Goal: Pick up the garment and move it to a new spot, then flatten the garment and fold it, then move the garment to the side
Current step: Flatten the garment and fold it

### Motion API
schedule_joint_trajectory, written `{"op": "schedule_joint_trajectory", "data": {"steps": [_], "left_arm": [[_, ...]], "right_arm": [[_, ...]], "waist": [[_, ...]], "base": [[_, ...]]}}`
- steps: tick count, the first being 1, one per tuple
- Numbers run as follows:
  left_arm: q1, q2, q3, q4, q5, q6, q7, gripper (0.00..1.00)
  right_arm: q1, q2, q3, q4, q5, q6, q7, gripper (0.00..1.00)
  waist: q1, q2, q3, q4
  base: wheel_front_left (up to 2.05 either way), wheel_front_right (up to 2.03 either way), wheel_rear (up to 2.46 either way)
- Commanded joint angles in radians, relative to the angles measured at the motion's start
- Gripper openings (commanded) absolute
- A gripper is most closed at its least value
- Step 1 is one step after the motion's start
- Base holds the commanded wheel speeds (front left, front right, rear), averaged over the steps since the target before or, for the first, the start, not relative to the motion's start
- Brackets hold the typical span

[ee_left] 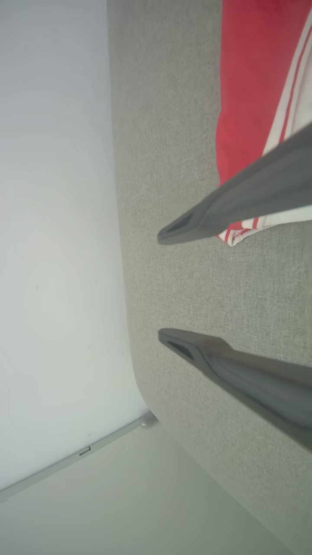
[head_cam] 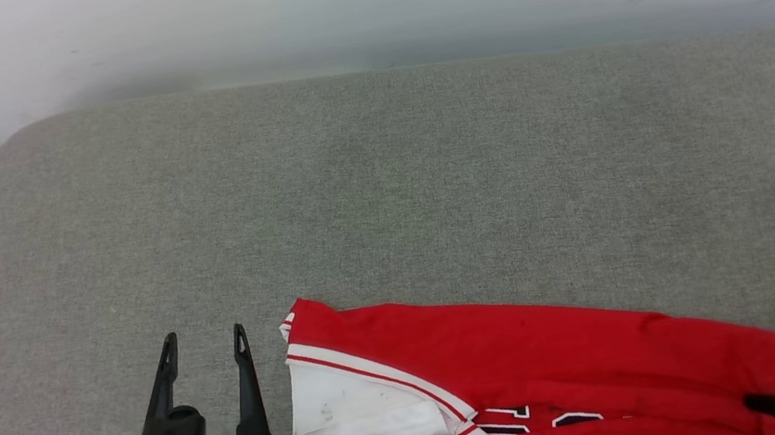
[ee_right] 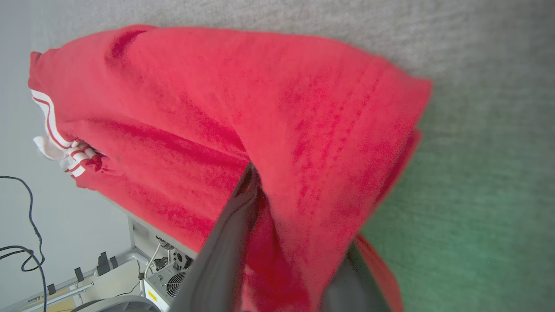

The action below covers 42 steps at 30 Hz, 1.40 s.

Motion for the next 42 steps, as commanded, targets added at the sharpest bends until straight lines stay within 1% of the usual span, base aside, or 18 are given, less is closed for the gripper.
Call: {"op": "schedule_joint_trajectory", "data": {"steps": [1,7,10,17,20,24,27,30,31,34,35,36,37,40,42], "left_arm": [[0.022,-0.015,0.01,0.001,0.02,-0.009,-0.007,1.0],[0.062,-0.068,0.065,-0.009,0.091,-0.042,-0.007,1.0],[0.081,-0.084,0.092,-0.012,0.117,-0.056,-0.007,1.0],[0.108,-0.115,0.14,-0.009,0.158,-0.096,-0.007,1.0],[0.115,-0.126,0.155,-0.008,0.173,-0.109,-0.007,1.0],[0.125,-0.136,0.172,-0.008,0.189,-0.123,-0.007,1.0],[0.134,-0.145,0.183,-0.009,0.195,-0.136,-0.007,1.0],[0.132,-0.154,0.196,-0.009,0.199,-0.146,-0.007,1.0],[0.132,-0.154,0.196,-0.009,0.199,-0.146,-0.007,1.0],[0.13,-0.161,0.206,-0.013,0.205,-0.155,-0.007,1.0],[0.125,-0.167,0.211,-0.018,0.209,-0.159,-0.007,1.0],[0.125,-0.167,0.211,-0.018,0.209,-0.159,-0.007,1.0],[0.119,-0.174,0.213,-0.021,0.213,-0.165,-0.007,1.0],[0.109,-0.182,0.214,-0.02,0.221,-0.174,-0.007,1.0],[0.1,-0.186,0.216,-0.019,0.222,-0.18,-0.007,1.0]], "right_arm": [[0.016,0.045,0.035,0.007,0.009,0.0,0.009,0.0],[-0.008,-0.025,-0.001,-0.023,0.031,-0.001,-0.016,0.0],[-0.01,-0.065,-0.022,-0.032,0.037,-0.001,-0.024,0.0],[-0.008,-0.17,-0.064,0.01,0.037,0.0,-0.028,0.0],[-0.01,-0.189,-0.062,0.013,0.033,0.0,-0.011,0.0],[-0.009,-0.199,-0.051,-0.045,0.027,0.0,0.019,0.0],[-0.003,-0.197,-0.04,-0.119,0.028,0.0,0.045,0.0],[-0.003,-0.175,-0.034,-0.211,0.037,0.0,0.063,0.0],[-0.003,-0.175,-0.034,-0.211,0.037,0.0,0.063,0.0],[-0.013,-0.145,-0.024,-0.296,0.034,0.0,0.078,0.0],[-0.034,-0.113,-0.013,-0.342,0.019,0.0,0.084,0.0],[-0.034,-0.113,-0.013,-0.342,0.019,0.0,0.084,0.0],[-0.058,-0.077,0.006,-0.371,-0.014,0.0,0.091,0.0],[-0.116,-0.012,0.043,-0.38,-0.086,0.0,0.105,0.0],[-0.163,0.042,0.072,-0.362,-0.13,0.0,0.115,0.0]], "waist": [[0.0,0.0,-0.005,-0.001],[0.0,0.0,-0.031,-0.012],[0.0,0.0,-0.045,-0.018],[0.0,0.0,-0.065,-0.028],[0.0,0.0,-0.072,-0.031],[0.0,0.0,-0.082,-0.038],[0.0,0.0,-0.087,-0.042],[0.0,0.0,-0.088,-0.044],[0.0,0.0,-0.088,-0.044],[0.0,0.0,-0.085,-0.042],[0.0,0.0,-0.079,-0.041],[0.0,0.0,-0.079,-0.041],[0.0,0.0,-0.072,-0.038],[0.0,0.0,-0.057,-0.033],[0.0,0.0,-0.047,-0.028]], "base": [[0.0,0.0,0.0],[0.0,0.0,0.0],[0.0,0.0,0.0],[0.0,0.0,0.0],[0.0,0.0,0.0],[0.0,0.0,0.0],[0.0,0.0,0.0],[0.0,0.0,0.0],[0.0,0.0,0.0],[0.0,0.0,0.0],[0.0,0.0,0.0],[0.0,0.0,0.0],[0.0,0.0,0.0],[0.0,0.0,0.0],[0.0,0.0,0.0]]}}
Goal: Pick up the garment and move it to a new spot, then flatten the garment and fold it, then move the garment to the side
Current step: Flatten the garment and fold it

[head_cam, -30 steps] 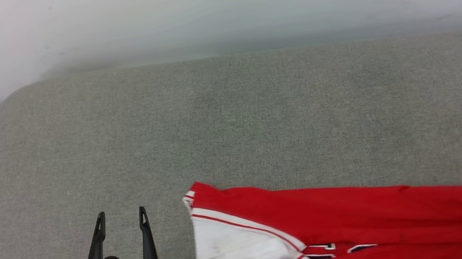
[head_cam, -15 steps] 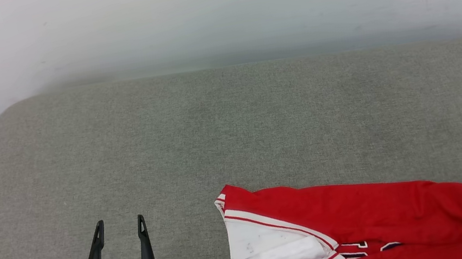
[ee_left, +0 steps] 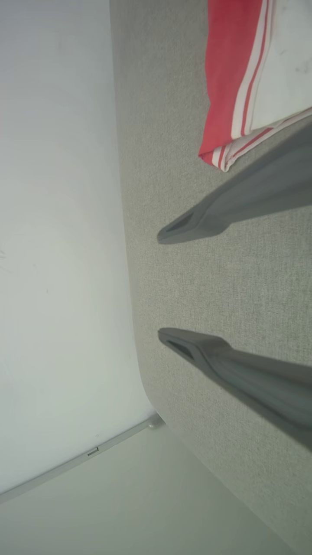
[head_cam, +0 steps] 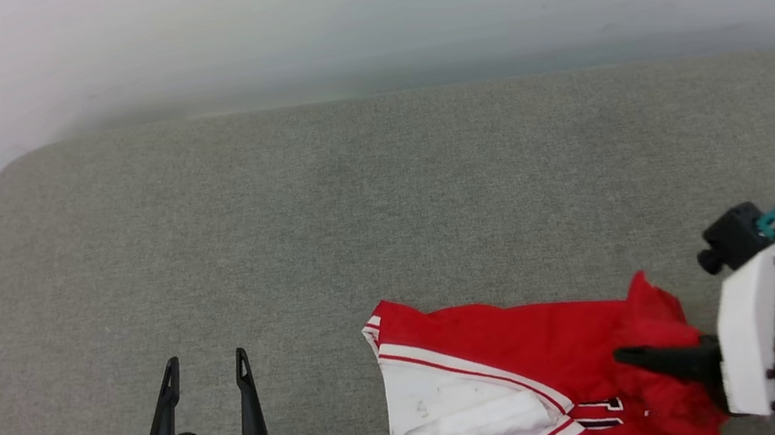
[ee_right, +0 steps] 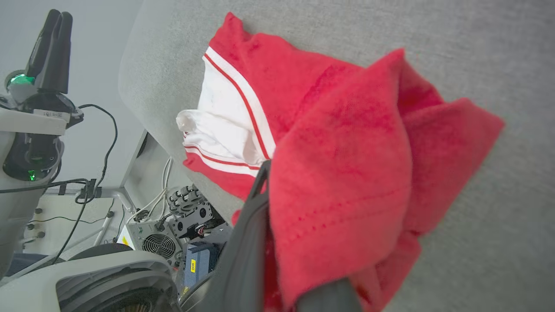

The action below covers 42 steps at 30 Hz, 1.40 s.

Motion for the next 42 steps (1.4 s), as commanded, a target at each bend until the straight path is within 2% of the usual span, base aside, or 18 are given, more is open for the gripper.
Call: {"op": "schedule_joint_trajectory", "data": {"steps": [1,3,4,6,10,13,18,21,25,26,27,28,34,38,42], "left_arm": [[-0.018,-0.007,0.001,-0.002,0.005,-0.007,-0.007,1.0],[-0.027,-0.011,0.001,-0.001,0.009,-0.011,-0.007,1.0],[-0.027,-0.011,0.001,-0.001,0.009,-0.011,-0.007,1.0],[-0.035,-0.015,0.002,-0.001,0.012,-0.015,-0.007,1.0],[-0.045,-0.024,0.003,-0.001,0.016,-0.019,-0.007,1.0],[-0.062,-0.032,-0.001,0.001,0.02,-0.024,-0.007,1.0],[-0.08,-0.041,-0.004,0.008,0.022,-0.028,-0.007,1.0],[-0.082,-0.045,-0.002,0.012,0.022,-0.029,-0.007,1.0],[-0.065,-0.047,0.008,0.017,0.021,-0.027,-0.007,1.0],[-0.06,-0.046,0.011,0.019,0.021,-0.027,-0.007,1.0],[-0.056,-0.045,0.014,0.02,0.021,-0.028,-0.007,1.0],[-0.054,-0.043,0.017,0.021,0.022,-0.03,-0.007,1.0],[-0.03,-0.035,0.029,0.021,0.026,-0.034,-0.007,1.0],[-0.009,-0.036,0.035,0.017,0.026,-0.035,-0.007,1.0],[0.011,-0.037,0.044,0.013,0.023,-0.032,-0.007,1.0]], "right_arm": [[-0.054,0.051,0.02,0.022,-0.04,0.0,0.0,0.0],[-0.102,0.11,0.056,0.052,-0.084,0.0,0.01,0.0],[-0.102,0.11,0.056,0.052,-0.084,0.0,0.01,0.0],[-0.15,0.165,0.093,0.087,-0.123,0.0,0.019,0.0],[-0.237,0.271,0.16,0.183,-0.192,0.0,0.017,0.0],[-0.289,0.327,0.221,0.256,-0.24,0.0,0.017,0.0],[-0.329,0.376,0.32,0.376,-0.301,0.0,0.004,0.0],[-0.335,0.381,0.386,0.429,-0.33,0.0,-0.013,0.0],[-0.341,0.377,0.417,0.443,-0.307,0.0,-0.061,0.0],[-0.35,0.369,0.42,0.434,-0.3,0.0,-0.077,0.26],[-0.358,0.36,0.426,0.418,-0.295,0.0,-0.094,0.94],[-0.365,0.349,0.429,0.396,-0.29,0.0,-0.116,1.0],[-0.378,0.23,0.398,0.246,-0.322,0.0,-0.287,1.0],[-0.355,0.172,0.263,0.217,-0.429,0.0,-0.484,1.0],[-0.268,0.192,0.055,0.262,-0.578,0.0,-0.685,1.0]], "waist": [[0.0,0.0,0.015,0.008],[0.0,0.0,0.026,0.015],[0.0,0.0,0.026,0.015],[0.0,0.0,0.037,0.021],[0.0,0.0,0.055,0.028],[0.0,0.0,0.071,0.039],[0.0,0.0,0.09,0.055],[0.0,0.0,0.092,0.059],[0.0,0.0,0.078,0.05],[0.0,0.0,0.072,0.046],[0.0,0.0,0.064,0.042],[0.0,0.0,0.057,0.037],[0.0,0.0,0.013,0.008],[0.0,0.0,-0.013,-0.014],[0.0,0.0,-0.037,-0.035]], "base": [[0.0,0.0,0.0],[0.0,0.0,0.0],[0.0,0.0,0.0],[0.0,0.0,0.0],[0.0,0.0,0.0],[0.0,0.0,0.0],[0.0,0.0,0.0],[0.0,0.0,0.0],[0.0,0.0,0.0],[0.0,0.0,0.0],[0.0,0.0,0.0],[0.0,0.0,0.0],[0.0,0.0,0.0],[0.0,0.0,0.0],[0.0,0.0,0.0]]}}
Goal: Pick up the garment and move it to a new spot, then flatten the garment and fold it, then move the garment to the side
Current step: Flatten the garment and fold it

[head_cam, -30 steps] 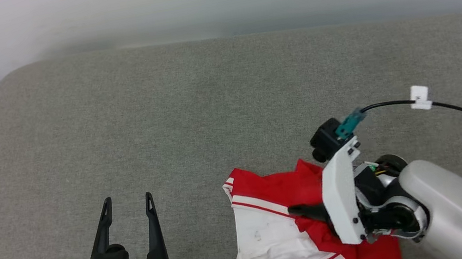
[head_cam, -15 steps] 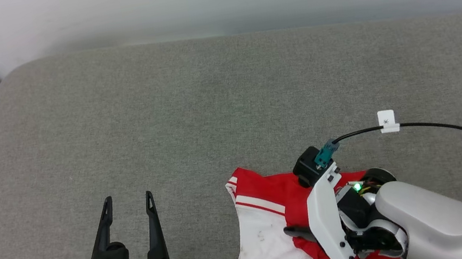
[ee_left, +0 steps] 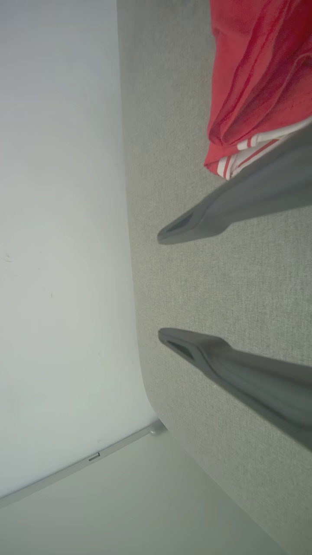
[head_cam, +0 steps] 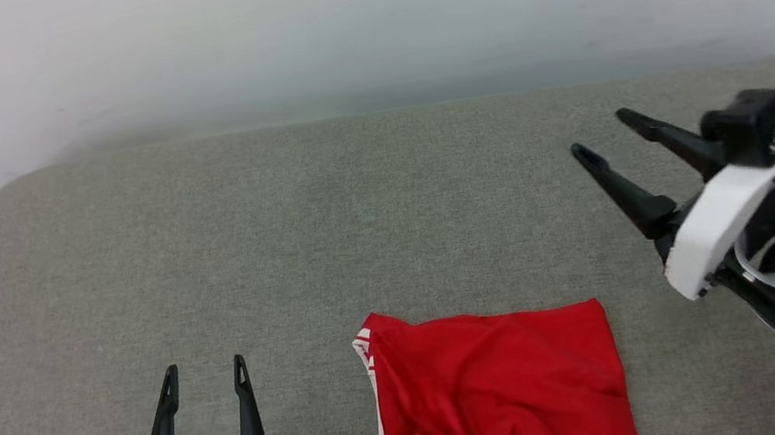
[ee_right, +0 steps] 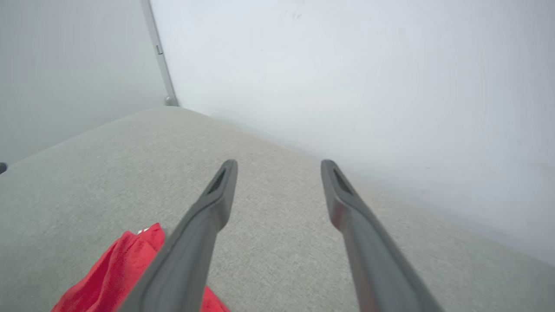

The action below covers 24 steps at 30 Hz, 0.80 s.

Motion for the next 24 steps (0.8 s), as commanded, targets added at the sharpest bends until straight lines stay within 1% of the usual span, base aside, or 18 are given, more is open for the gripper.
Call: {"op": "schedule_joint_trajectory", "data": {"steps": [1,4,6,9,13,16,19,24], "left_arm": [[0.013,0.001,0.004,-0.005,0.002,0.001,-0.007,1.0],[0.024,0.002,0.01,-0.007,0.001,-0.002,-0.007,1.0],[0.032,0.003,0.014,-0.009,-0.001,-0.004,-0.007,1.0],[0.042,0.003,0.019,-0.01,-0.002,-0.007,-0.007,1.0],[0.047,0.004,0.023,-0.015,-0.002,-0.013,-0.007,1.0],[0.051,0.005,0.027,-0.016,-0.002,-0.018,-0.007,1.0],[0.051,0.006,0.031,-0.015,-0.002,-0.021,-0.007,1.0],[0.055,0.003,0.03,-0.012,0.002,-0.026,-0.007,1.0]], "right_arm": [[0.047,0.016,-0.05,0.013,-0.045,0.0,-0.044,1.0],[0.136,0.051,-0.199,0.036,-0.155,0.0,-0.146,1.0],[0.198,0.083,-0.288,0.039,-0.219,0.0,-0.189,1.0],[0.288,0.129,-0.408,0.017,-0.304,0.0,-0.228,1.0],[0.4,0.21,-0.539,-0.049,-0.385,0.0,-0.247,1.0],[0.471,0.264,-0.597,-0.109,-0.432,0.0,-0.25,1.0],[0.535,0.313,-0.634,-0.173,-0.463,0.0,-0.251,1.0],[0.623,0.364,-0.656,-0.234,-0.497,0.0,-0.25,1.0]], "waist": [[0.0,0.0,-0.015,-0.014],[0.0,0.0,-0.028,-0.025],[0.0,0.0,-0.034,-0.031],[0.0,0.0,-0.042,-0.039],[0.0,0.0,-0.045,-0.045],[0.0,0.0,-0.047,-0.049],[0.0,0.0,-0.048,-0.051],[0.0,0.0,-0.052,-0.049]], "base": [[0.0,0.0,0.0],[0.0,0.0,0.0],[0.0,0.0,0.0],[0.0,0.0,0.0],[0.0,0.0,0.0],[0.0,0.0,0.0],[0.0,0.0,0.0],[0.0,0.0,0.0]]}}
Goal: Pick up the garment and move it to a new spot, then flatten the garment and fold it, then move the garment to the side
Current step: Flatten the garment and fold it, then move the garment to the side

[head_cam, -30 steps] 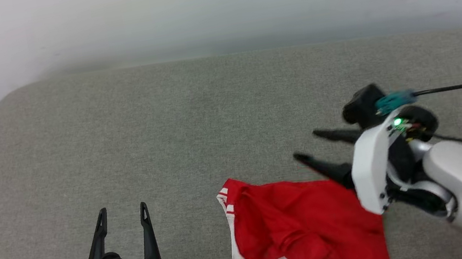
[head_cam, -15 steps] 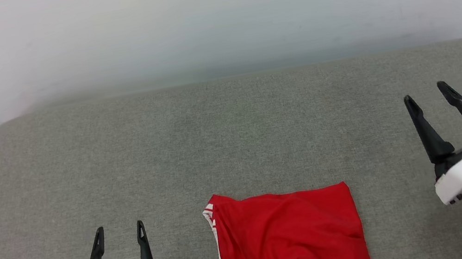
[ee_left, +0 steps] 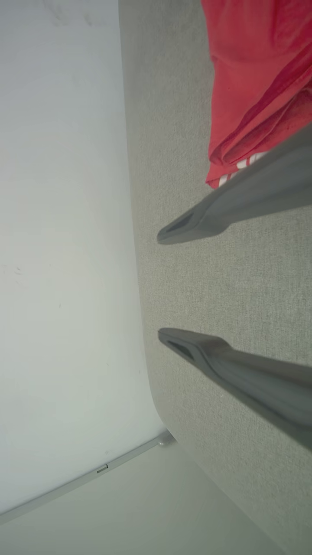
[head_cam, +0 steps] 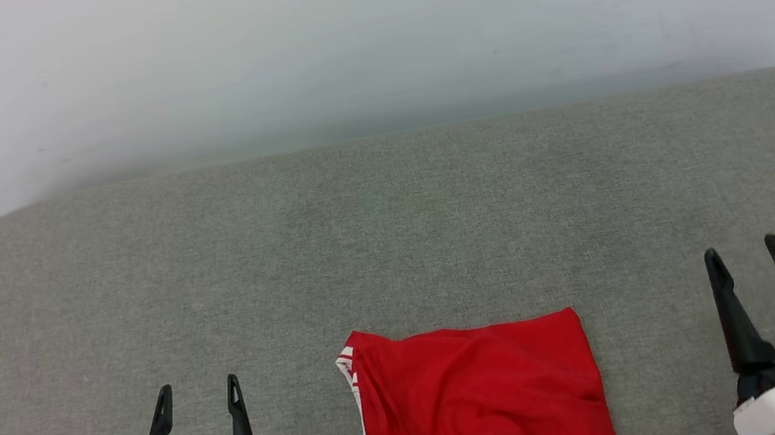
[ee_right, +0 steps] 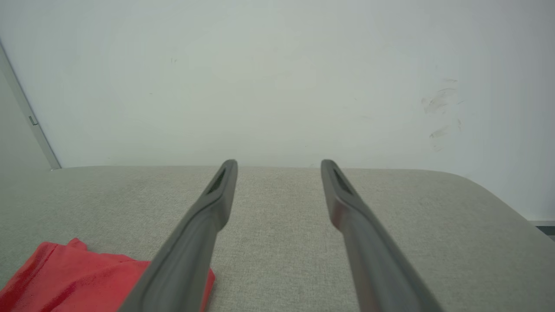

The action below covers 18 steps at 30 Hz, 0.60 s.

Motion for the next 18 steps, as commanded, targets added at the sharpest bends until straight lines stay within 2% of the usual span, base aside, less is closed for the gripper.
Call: {"op": "schedule_joint_trajectory", "data": {"steps": [1,11,18], "left_arm": [[0.012,0.0,0.0,0.001,0.003,0.0,-0.007,1.0],[0.015,-0.005,0.001,0.005,0.005,-0.006,-0.007,1.0],[0.016,-0.008,0.005,0.006,0.004,-0.007,-0.007,1.0]], "right_arm": [[0.023,0.013,-0.007,-0.016,-0.009,0.0,-0.003,1.0],[0.077,0.049,-0.013,-0.032,-0.021,0.0,-0.003,1.0],[-0.015,-0.009,-0.017,-0.058,-0.022,0.0,-0.003,1.0]], "waist": [[0.0001,0.0,-0.001,0.001],[0.0001,0.0,-0.005,0.008],[0.0001,0.0,-0.006,0.009]], "base": [[0.0,0.0,0.0],[0.0,0.0,0.0],[0.0,0.0,0.0]]}}
